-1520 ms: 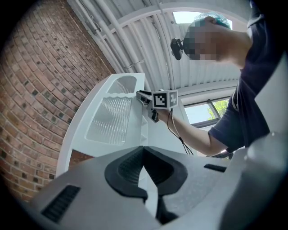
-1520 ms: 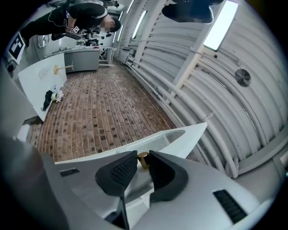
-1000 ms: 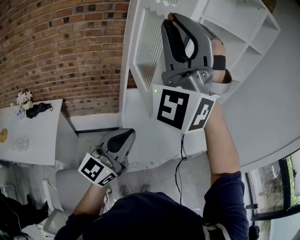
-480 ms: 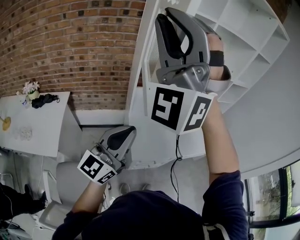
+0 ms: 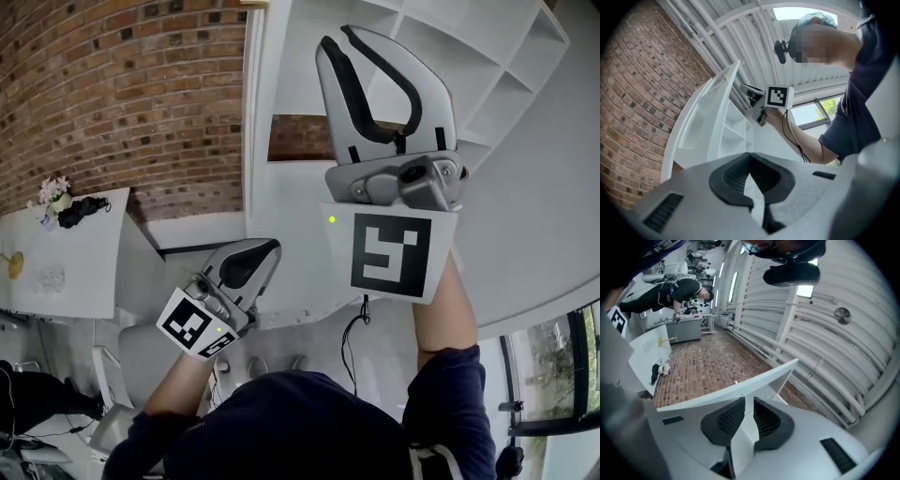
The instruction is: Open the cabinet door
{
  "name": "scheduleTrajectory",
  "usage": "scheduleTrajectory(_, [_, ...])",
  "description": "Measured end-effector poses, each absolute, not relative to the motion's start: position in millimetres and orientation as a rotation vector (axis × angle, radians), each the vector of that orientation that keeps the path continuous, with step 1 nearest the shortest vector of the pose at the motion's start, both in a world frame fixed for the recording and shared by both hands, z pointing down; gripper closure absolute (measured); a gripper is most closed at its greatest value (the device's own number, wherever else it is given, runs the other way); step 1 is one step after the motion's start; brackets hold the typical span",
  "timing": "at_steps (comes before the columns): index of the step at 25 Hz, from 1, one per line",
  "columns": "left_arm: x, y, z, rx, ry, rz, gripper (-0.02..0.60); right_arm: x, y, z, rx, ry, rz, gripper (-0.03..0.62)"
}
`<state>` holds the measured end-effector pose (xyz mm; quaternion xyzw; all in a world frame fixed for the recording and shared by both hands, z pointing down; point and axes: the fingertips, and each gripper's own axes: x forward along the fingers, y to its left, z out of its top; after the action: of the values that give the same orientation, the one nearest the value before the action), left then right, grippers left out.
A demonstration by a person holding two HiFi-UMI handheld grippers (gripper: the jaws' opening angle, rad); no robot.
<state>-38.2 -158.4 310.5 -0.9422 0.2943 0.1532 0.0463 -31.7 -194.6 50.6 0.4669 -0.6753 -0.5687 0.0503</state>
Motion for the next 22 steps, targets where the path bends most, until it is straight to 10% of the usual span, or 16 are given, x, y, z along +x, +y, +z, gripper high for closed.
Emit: scheduleTrajectory(22, [69, -196, 305, -2.919, 0.791, 0.339, 0.581, 132, -240, 225, 1.381, -2.897, -0.505, 0.546])
